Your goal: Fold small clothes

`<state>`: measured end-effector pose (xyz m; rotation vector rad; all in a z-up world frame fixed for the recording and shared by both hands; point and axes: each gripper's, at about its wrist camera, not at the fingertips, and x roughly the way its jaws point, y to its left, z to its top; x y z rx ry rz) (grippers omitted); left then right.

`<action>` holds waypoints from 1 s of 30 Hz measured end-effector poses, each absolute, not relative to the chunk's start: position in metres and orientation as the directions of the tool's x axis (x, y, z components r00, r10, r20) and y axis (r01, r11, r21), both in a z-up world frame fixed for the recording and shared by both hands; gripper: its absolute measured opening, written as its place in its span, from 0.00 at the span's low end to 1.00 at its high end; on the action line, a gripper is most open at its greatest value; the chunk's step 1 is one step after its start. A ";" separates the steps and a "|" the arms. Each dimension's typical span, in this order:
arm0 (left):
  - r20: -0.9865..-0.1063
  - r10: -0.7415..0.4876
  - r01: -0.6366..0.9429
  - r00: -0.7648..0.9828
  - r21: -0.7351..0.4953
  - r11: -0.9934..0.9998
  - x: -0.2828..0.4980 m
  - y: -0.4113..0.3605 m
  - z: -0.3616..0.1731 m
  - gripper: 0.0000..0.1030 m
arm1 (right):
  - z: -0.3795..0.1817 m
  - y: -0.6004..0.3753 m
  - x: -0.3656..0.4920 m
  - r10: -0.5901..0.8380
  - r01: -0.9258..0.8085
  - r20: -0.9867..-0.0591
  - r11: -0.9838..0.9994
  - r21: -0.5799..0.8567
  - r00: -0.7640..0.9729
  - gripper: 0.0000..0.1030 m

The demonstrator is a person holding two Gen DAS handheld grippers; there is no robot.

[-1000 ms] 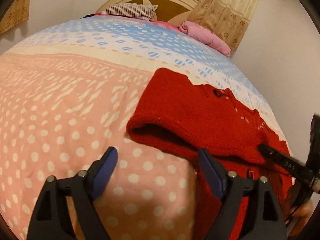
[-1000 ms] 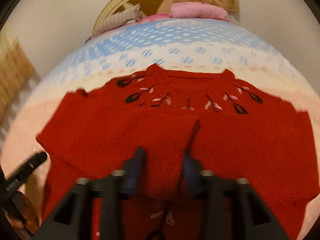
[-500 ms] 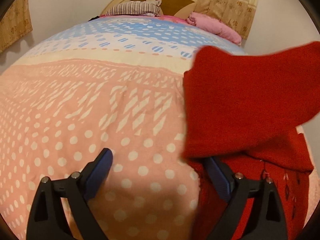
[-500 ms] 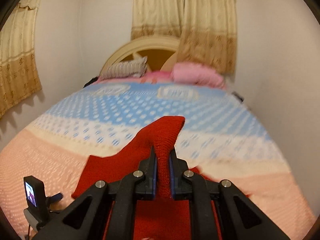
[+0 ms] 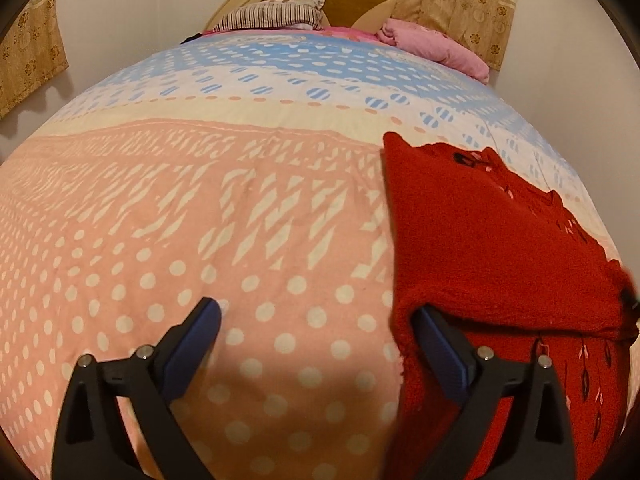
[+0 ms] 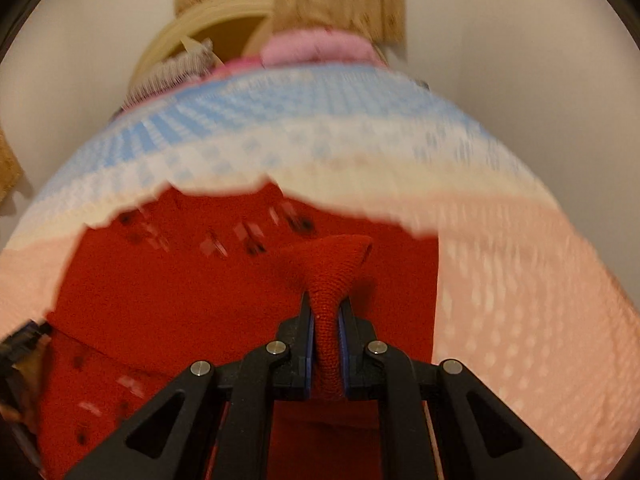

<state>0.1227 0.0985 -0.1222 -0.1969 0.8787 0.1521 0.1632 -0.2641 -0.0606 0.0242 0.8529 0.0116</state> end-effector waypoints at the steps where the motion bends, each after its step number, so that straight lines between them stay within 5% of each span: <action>1: -0.775 0.050 -0.211 0.629 -0.109 0.971 0.123 0.099 -0.122 0.96 | -0.075 -0.267 0.165 0.020 -0.001 -0.772 1.000 0.025 0.635 0.09; 4: -0.775 0.051 -0.211 0.629 -0.107 0.971 0.123 0.097 -0.122 0.97 | -0.086 -0.268 0.158 0.010 -0.004 -0.760 1.000 0.009 0.649 0.20; 6: -0.774 0.045 -0.211 0.631 -0.115 0.971 0.122 0.098 -0.122 0.97 | -0.084 -0.270 0.158 0.008 0.000 -0.774 1.000 0.011 0.633 0.42; 7: -0.772 0.034 -0.207 0.634 -0.128 0.970 0.121 0.100 -0.121 0.97 | -0.081 -0.273 0.157 0.018 -0.005 -0.779 1.000 0.019 0.627 0.44; 13: -0.712 -0.023 -0.186 0.702 -0.214 0.959 0.093 0.115 -0.099 0.96 | -0.047 -0.313 0.111 -0.162 0.166 -0.695 0.984 -0.062 0.701 0.44; 18: -0.639 -0.033 -0.124 0.769 -0.200 0.972 0.096 0.098 -0.064 0.96 | -0.031 -0.309 0.097 -0.092 0.090 -0.678 0.995 -0.038 0.729 0.38; 23: -0.701 0.033 -0.124 0.713 -0.079 0.989 0.131 0.069 -0.079 0.96 | -0.040 -0.265 0.120 -0.001 -0.028 -0.685 0.999 -0.032 0.728 0.38; 30: -0.789 0.012 -0.171 0.614 -0.118 0.978 0.145 0.082 -0.116 0.97 | -0.091 -0.239 0.143 0.015 -0.104 -0.762 0.992 -0.069 0.648 0.38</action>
